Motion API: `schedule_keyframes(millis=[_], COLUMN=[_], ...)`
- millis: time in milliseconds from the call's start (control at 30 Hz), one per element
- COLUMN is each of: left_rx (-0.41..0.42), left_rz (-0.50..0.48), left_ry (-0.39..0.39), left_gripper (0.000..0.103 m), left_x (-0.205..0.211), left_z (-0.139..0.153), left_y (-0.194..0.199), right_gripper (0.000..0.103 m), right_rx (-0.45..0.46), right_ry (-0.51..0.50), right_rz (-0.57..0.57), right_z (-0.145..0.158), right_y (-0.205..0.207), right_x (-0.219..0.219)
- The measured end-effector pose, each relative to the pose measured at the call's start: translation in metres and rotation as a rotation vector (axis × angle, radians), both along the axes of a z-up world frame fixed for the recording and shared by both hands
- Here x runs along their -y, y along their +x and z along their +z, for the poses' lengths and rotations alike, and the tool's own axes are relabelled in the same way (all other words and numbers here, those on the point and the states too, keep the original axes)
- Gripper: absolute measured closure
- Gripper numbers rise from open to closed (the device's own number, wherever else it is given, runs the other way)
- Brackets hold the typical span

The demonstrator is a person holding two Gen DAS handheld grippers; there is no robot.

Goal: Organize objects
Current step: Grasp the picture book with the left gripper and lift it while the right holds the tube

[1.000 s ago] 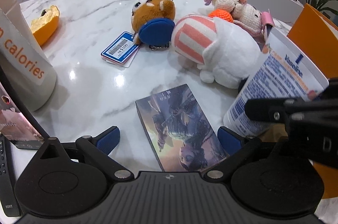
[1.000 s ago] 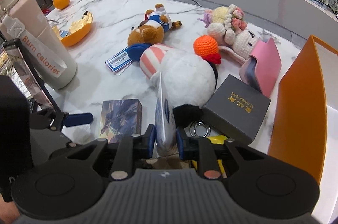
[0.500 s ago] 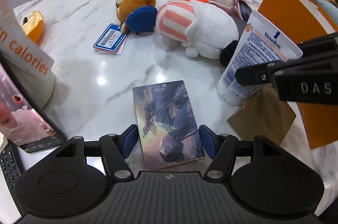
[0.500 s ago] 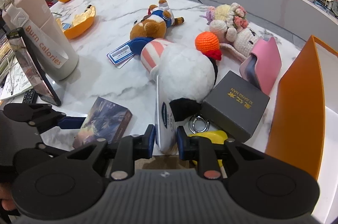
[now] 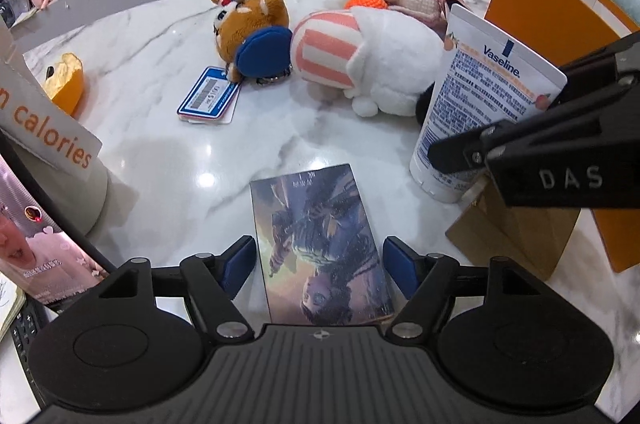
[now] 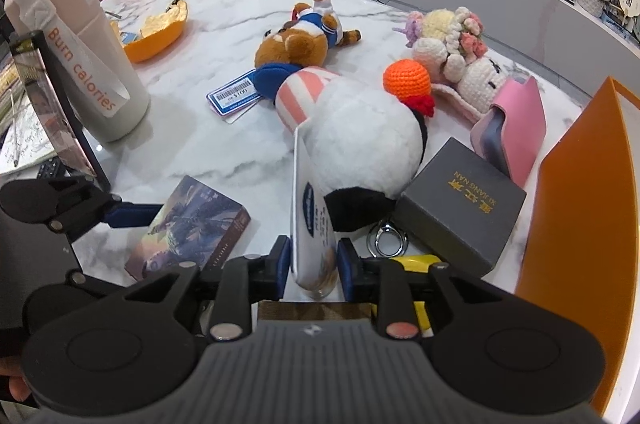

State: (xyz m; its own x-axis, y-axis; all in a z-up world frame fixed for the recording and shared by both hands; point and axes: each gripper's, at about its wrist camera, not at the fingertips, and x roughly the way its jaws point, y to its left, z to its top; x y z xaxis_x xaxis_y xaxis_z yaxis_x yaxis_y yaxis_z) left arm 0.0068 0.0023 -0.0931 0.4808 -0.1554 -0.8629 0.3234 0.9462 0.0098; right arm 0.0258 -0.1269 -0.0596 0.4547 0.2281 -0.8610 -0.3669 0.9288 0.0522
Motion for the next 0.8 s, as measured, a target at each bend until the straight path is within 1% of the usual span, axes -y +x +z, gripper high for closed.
schedule_keyframes(millis=[100,133,167,233,400,800], left_rx=[0.016,0.011,0.004,-0.012,-0.020,0.012], left_rz=[0.005,-0.001,-0.006,-0.013,-0.019,0.014], left_ry=[-0.006,-0.003,0.000,0.001,-0.001,-0.037], left_gripper=[0.022,0.024,0.030,0.031,0.031,0.033], left_x=[0.000,0.001,0.002,0.003,0.003,0.005], left_z=[-0.001,0.000,0.001,0.003,0.004,0.028], left_y=[-0.001,0.000,0.000,0.001,-0.003,-0.005], right_gripper=[0.075,0.075,0.075,0.076,0.076,0.077], right_rx=[0.002,0.002,0.002,0.000,-0.004,0.045], right_ry=[-0.012,-0.013,-0.014,-0.014,-0.012,0.040], right_rz=[0.003,0.003,0.003,0.002,0.005,-0.004], right_z=[-0.002,-0.003,-0.003,-0.003,-0.001,0.025], right_y=[0.000,0.000,0.000,-0.001,-0.001,-0.005], right_x=[-0.002,-0.002,-0.002,-0.002,-0.002,0.003])
